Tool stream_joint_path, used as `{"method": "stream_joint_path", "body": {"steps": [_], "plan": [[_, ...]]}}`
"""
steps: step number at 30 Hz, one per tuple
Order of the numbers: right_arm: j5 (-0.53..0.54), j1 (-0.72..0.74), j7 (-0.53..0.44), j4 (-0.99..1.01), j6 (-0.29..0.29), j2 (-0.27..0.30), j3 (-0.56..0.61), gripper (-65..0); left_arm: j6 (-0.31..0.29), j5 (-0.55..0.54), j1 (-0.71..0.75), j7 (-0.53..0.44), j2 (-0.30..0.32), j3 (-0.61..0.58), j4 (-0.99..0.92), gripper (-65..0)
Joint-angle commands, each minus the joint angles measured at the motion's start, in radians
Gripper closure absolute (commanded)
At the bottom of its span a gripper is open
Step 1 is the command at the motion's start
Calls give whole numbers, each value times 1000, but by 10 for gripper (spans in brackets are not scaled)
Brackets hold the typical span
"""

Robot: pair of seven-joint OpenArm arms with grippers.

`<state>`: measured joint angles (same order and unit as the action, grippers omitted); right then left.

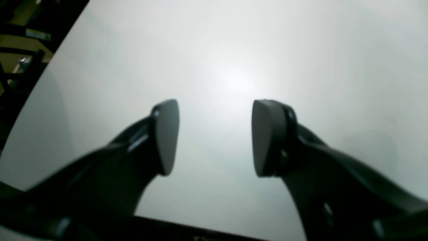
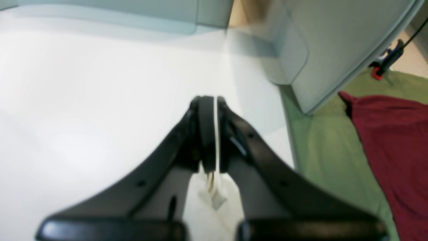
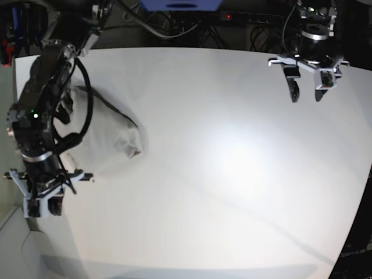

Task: Layout the t-shirt on the table in an organized manner, then fold the t-shirt properly
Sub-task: 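Grasp the crumpled beige shirt with the right gripper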

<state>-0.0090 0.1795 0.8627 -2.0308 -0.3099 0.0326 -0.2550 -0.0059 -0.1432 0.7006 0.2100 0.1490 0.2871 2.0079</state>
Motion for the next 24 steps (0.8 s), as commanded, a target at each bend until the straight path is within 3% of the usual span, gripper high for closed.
{"method": "stream_joint_path", "body": {"steps": [1, 3, 6, 11, 16, 20, 24], "plan": [[13, 5, 7, -11, -16, 2, 6, 0, 2, -2, 8, -27, 5, 5, 20, -340], [14, -21, 31, -11, -28, -3, 7, 0, 2, -2, 8, -27, 5, 5, 20, -340], [14, -102, 39, -11, -96, -4, 4, -4, 2, -2, 6, -24, 5, 5, 20, -340], [14, -257, 33, -11, -110, -32, 0, -16, 2, -2, -8, -22, 5, 5, 20, -340], [16, -377, 28, -8, -110, -56, 4, -151, 2, 0, -32, -21, 5, 5, 17, -341], [16, -444, -36, -9, -110, -59, 0, -296, 2, 0, -52, -21, 5, 4, 17, -341], [16, -489, -63, -9, -110, -58, 0, -320, 1, 0, -60, -21, 5, 2, 17, -341]]}}
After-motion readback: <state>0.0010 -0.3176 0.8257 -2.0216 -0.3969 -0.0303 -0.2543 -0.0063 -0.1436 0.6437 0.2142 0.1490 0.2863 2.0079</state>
